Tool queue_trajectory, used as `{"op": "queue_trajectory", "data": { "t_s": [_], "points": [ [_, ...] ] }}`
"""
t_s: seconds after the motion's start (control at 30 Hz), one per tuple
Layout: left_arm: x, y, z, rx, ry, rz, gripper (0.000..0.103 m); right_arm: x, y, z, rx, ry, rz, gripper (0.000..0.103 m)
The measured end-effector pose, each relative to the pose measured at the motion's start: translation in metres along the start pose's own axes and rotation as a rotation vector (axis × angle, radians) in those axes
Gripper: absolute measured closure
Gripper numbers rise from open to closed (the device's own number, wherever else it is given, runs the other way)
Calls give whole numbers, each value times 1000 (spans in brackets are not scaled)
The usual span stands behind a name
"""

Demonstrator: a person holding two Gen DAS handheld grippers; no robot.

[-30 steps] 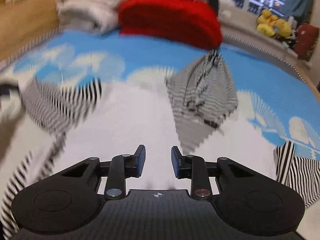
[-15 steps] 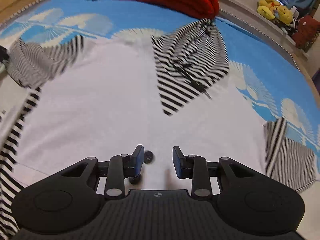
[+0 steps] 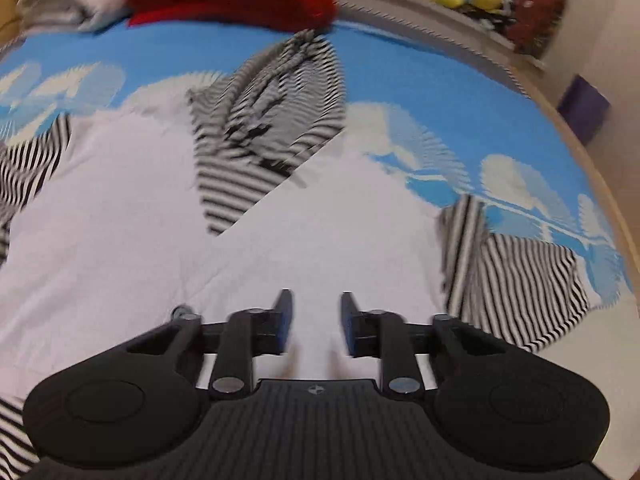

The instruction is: Fold small clothes

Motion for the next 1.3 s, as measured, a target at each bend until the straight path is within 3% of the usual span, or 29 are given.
{"op": "queue_trajectory", "data": {
  "t_s": [0.13,0.23,0.3,0.4,0.53,0.63,0.7,0.8,0.93,1.07,1.13,1.17,1.2,1.3],
  "points": [
    [0,52,97,-308,-6,-13,101,2,12,29,-4,-101,41,92],
    [-14,75,158,-550,3,-177,96,5,15,50,17,-183,53,92],
    [-21,85,181,-626,-10,-249,88,8,17,62,40,-239,58,92],
    [-9,93,171,-578,45,-198,68,9,14,78,96,-343,56,91],
    [-7,68,128,-418,186,-185,68,4,3,90,165,-468,33,91],
    [-10,28,106,-197,128,-305,68,-4,-14,94,148,-505,-26,90],
    [-12,5,90,-134,105,-362,68,-11,-30,95,151,-523,-75,87],
    [-12,-20,63,-88,151,-391,68,-28,-59,86,165,-521,-170,73],
    [-8,-34,44,-64,188,-413,68,-42,-89,73,167,-519,-235,73],
    [-11,-38,25,-53,212,-419,68,-37,-97,51,164,-432,-207,73],
    [-15,-41,22,-52,216,-421,68,-32,-96,38,122,-325,-175,84],
    [-19,-44,23,-50,214,-426,68,-29,-95,35,90,-294,-161,98],
    [-21,-46,23,-51,213,-431,68,-26,-93,35,64,-282,-144,103],
    [-23,-52,26,-63,217,-435,68,-13,-65,52,83,-354,-16,103]
  ]
}}
Point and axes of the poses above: each gripper's, at about its wrist camera, not at the fingertips, and y roughly against the way its jaws point, z to its right, x to its top, the point moved 2 cm from there along -y, roughly the way its jaws point, and after that the axes turned 3 degrees about y, right-handed, at the moved point
